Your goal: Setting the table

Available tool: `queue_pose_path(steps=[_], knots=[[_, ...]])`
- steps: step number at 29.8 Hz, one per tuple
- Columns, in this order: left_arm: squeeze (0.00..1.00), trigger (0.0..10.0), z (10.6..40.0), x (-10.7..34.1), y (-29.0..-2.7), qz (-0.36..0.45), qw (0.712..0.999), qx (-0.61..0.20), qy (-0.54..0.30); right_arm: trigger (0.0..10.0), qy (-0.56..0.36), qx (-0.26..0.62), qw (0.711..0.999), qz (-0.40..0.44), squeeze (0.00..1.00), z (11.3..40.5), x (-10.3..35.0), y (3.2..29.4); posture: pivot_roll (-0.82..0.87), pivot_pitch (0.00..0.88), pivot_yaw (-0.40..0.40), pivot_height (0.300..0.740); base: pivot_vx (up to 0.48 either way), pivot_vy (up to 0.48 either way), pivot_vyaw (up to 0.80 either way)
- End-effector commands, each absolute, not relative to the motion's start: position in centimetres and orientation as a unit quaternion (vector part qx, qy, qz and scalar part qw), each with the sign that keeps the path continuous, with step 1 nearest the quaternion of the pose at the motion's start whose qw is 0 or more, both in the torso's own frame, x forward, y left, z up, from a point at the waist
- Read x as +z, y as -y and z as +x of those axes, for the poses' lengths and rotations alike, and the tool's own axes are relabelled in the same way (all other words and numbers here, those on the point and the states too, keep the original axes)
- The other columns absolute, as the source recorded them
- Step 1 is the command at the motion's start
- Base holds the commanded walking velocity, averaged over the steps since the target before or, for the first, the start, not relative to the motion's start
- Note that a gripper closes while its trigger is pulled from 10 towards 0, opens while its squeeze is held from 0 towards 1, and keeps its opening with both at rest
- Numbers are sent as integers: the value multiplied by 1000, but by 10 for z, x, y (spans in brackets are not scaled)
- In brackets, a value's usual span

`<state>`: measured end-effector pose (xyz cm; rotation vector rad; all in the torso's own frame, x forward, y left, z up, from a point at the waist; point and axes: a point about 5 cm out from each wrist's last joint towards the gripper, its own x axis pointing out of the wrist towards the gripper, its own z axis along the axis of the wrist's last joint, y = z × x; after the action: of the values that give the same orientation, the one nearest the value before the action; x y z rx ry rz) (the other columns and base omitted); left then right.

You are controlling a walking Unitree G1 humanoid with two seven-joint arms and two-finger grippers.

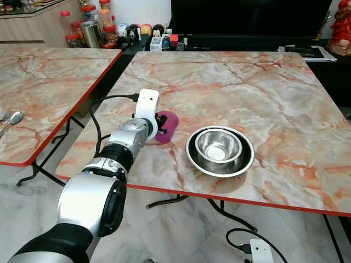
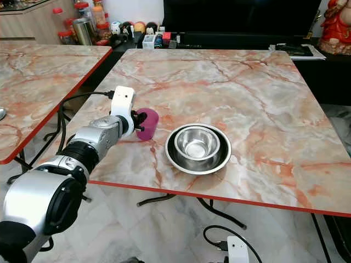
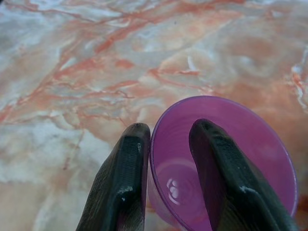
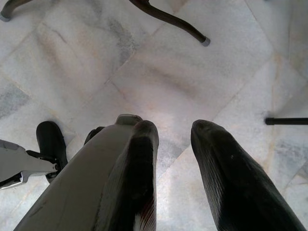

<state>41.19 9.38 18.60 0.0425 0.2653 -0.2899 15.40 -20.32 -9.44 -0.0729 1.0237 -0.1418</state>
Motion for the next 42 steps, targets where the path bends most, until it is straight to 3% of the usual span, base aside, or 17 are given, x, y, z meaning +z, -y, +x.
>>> queue_pose_path(steps=[1, 19, 27, 29, 33, 35, 37, 39, 41, 42], knots=[[0, 10000, 413, 188, -98, 27, 983, -133, -126, 10000, -492, -67, 867, -29, 0, 153, -95, 200, -65, 0, 52, 693, 0, 0, 0], [0, 10000, 413, 188, -114, 54, 991, -93, -82, 10000, -491, -59, 869, -37, 0, 158, -93, 200, -36, 0, 27, 693, 0, 0, 0], [0, 10000, 415, 206, -126, 53, 996, -71, -23, 10000, -487, -56, 871, -37, 0, 163, -92, 199, -34, 0, 22, 693, 0, 0, 0], [0, 10000, 414, 223, -137, 43, 997, -51, 40, 10000, -484, -59, 872, -35, 0, 164, -91, 199, -33, 0, 22, 693, 0, 0, 0], [0, 10000, 408, 224, -167, 45, 996, 19, 75, 10000, -483, -61, 873, -33, 0, 164, -91, 200, -33, 0, 23, 693, 0, 0, 0], [0, 10000, 408, 223, -168, 45, 996, 22, 77, 10000, -483, -62, 873, -33, 0, 164, -91, 200, -33, 0, 23, 693, 0, 0, 0], [0, 10000, 400, 212, -197, 85, 990, 70, 85, 10000, -483, -61, 873, -33, 0, 164, -91, 200, -37, 0, 23, 693, 0, 0, 0], [0, 10000, 385, 199, -241, 127, 976, 156, 82, 10000, -482, -62, 873, -33, 0, 164, -91, 200, -37, 0, 24, 693, 0, 0, 0], [0, 10000, 374, 191, -266, 154, 964, 204, 70, 10000, -482, -62, 873, -32, 0, 164, -91, 200, -27, 0, 25, 693, 0, 0, 0], [0, 10000, 374, 191, -266, 154, 964, 204, 70, 10000, -482, -62, 873, -32, 0, 164, -91, 200, -27, 0, 25, 693, 0, 0, 0]])
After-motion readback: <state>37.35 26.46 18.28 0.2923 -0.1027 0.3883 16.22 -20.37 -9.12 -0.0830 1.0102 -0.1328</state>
